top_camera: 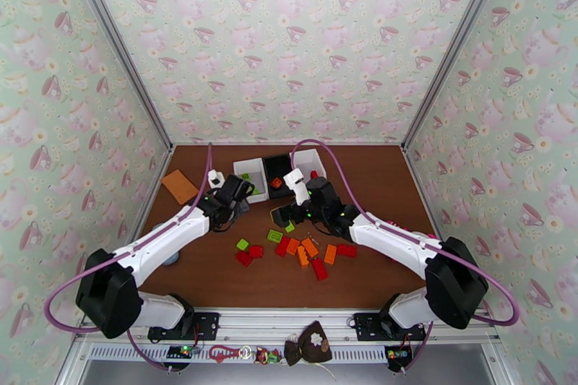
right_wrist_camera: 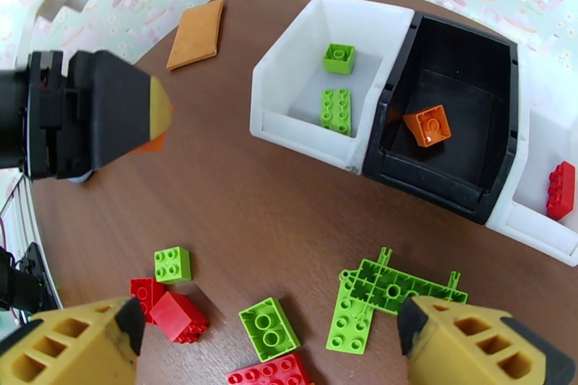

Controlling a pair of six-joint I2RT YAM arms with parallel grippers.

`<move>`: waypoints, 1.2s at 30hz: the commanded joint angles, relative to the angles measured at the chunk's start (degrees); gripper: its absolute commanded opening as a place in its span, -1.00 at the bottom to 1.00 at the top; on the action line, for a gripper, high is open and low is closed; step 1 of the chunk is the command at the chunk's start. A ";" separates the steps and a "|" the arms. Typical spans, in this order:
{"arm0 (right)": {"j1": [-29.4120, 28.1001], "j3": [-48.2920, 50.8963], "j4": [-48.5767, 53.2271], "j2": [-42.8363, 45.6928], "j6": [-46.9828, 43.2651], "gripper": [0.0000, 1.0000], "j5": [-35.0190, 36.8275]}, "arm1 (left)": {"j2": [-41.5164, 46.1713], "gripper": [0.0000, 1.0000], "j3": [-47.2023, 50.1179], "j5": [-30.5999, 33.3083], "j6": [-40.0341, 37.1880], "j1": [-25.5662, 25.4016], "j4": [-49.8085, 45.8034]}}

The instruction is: Sort the legos into containers by color

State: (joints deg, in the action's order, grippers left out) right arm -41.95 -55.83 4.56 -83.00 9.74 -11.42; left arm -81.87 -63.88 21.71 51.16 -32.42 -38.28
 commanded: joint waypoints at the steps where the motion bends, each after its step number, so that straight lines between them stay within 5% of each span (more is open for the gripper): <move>1: -0.23 -0.59 -0.65 2.71 1.62 0.97 2.62 | -2.86 -0.02 -3.96 0.96 -3.83 -1.10 0.05; 17: 3.46 6.11 -5.25 7.72 6.26 0.98 0.59 | -16.96 -0.04 -20.62 -0.64 -10.52 -4.49 2.39; 36: 5.92 9.73 -2.03 14.09 5.01 0.97 4.19 | -43.81 -0.04 -48.25 -4.25 -17.18 -3.81 -3.63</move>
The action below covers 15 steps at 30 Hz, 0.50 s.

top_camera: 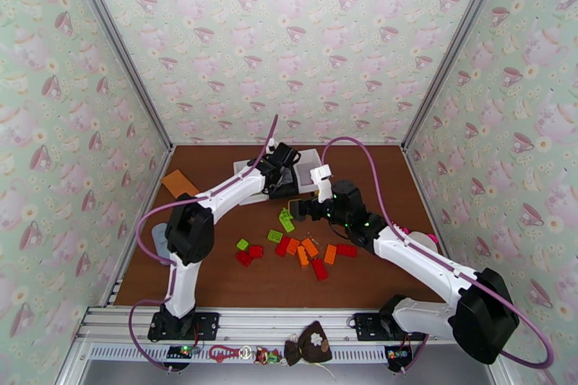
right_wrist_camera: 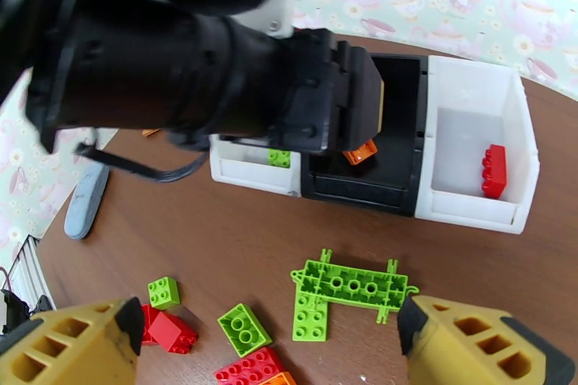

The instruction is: Sort the legos into containers by color

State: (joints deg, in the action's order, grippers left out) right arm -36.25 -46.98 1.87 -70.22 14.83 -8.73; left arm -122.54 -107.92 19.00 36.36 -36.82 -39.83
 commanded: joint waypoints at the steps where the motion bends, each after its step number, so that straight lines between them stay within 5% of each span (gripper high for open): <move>1: 0.30 0.87 0.82 1.44 -0.18 0.97 1.60 | -4.57 -0.04 -5.87 -1.68 -2.66 0.74 -2.45; 7: 0.39 1.01 1.95 2.34 0.02 0.98 3.60 | -11.79 0.05 -17.15 -4.23 -3.96 2.13 -6.01; 15: 0.48 0.20 7.31 3.20 1.20 0.98 10.03 | -4.28 0.70 -10.84 -5.56 -7.12 2.62 -2.77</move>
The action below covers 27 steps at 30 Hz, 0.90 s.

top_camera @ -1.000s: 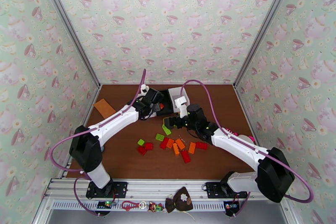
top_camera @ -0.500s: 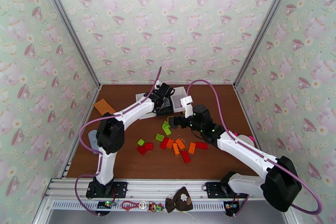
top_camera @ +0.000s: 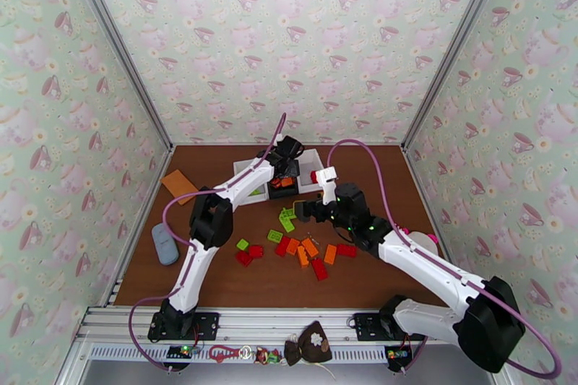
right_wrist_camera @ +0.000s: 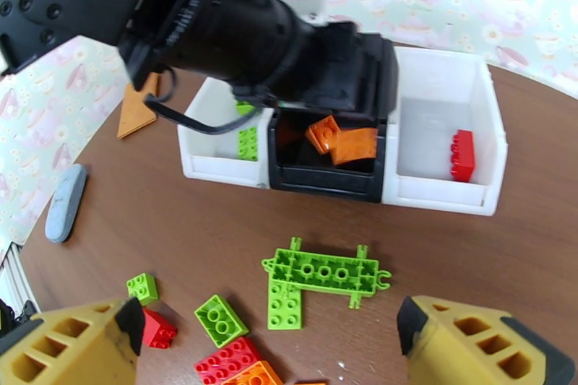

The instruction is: Sort the legos into containers by color

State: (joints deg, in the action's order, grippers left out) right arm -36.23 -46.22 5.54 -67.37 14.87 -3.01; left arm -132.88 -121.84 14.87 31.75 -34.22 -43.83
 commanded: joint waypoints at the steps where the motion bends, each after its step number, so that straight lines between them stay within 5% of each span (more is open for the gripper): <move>1: 0.46 -1.17 4.87 -0.15 1.94 0.97 5.17 | 8.14 0.77 5.36 -1.43 -3.02 0.03 2.79; 4: 0.46 -2.36 7.34 -2.03 4.70 0.98 6.01 | 15.32 0.98 13.54 -2.52 -5.50 -0.08 7.90; 7: 0.46 -2.50 7.84 -3.27 8.01 1.00 6.20 | 23.54 1.00 23.40 -5.18 -10.22 -0.07 14.14; 12: 0.46 -1.61 8.49 -2.31 9.21 0.99 7.73 | 36.45 1.00 39.86 -18.33 -25.96 0.10 23.51; 19: 0.46 1.68 10.46 3.58 7.79 1.00 6.44 | 38.45 1.00 39.42 -29.14 -46.59 0.04 8.17; 27: 0.46 2.03 14.64 8.94 5.48 1.00 6.95 | 27.59 0.79 27.70 -27.71 -52.51 -0.79 -5.27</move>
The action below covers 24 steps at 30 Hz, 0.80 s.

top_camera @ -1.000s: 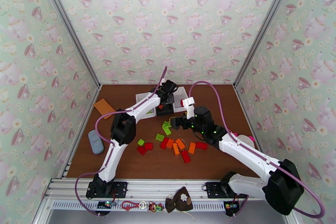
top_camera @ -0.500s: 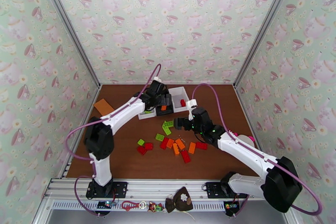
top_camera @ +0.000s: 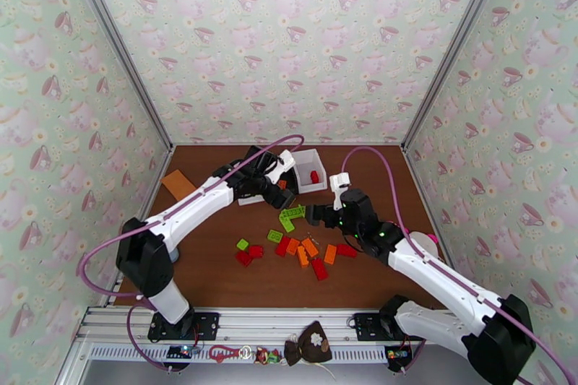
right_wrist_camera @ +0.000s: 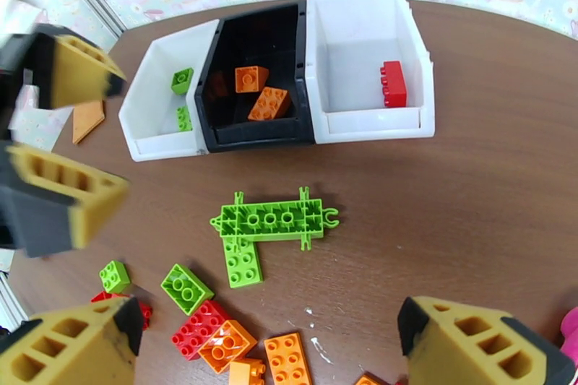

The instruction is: Sort the legos into containers by color

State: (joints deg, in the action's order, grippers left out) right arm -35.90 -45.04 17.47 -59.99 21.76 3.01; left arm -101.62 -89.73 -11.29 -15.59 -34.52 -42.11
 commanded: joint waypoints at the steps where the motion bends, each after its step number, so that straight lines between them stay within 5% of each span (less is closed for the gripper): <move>1: 0.13 0.74 3.19 1.92 -1.53 1.00 1.10 | -5.50 0.70 -6.36 -1.99 -5.48 -0.52 -8.67; 20: 0.08 2.22 5.72 5.53 -1.47 0.98 3.00 | -31.45 0.58 -30.00 5.51 -12.60 -6.48 -22.08; 24: 0.13 2.14 6.45 6.62 -1.75 0.98 5.04 | -34.30 0.42 -32.18 5.29 -12.71 -6.51 -23.66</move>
State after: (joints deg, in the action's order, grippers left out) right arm -35.92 -43.24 22.76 -54.61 20.75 5.82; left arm -133.97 -119.39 -7.44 -27.24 -40.97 -62.76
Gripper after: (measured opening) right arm 0.991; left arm 0.720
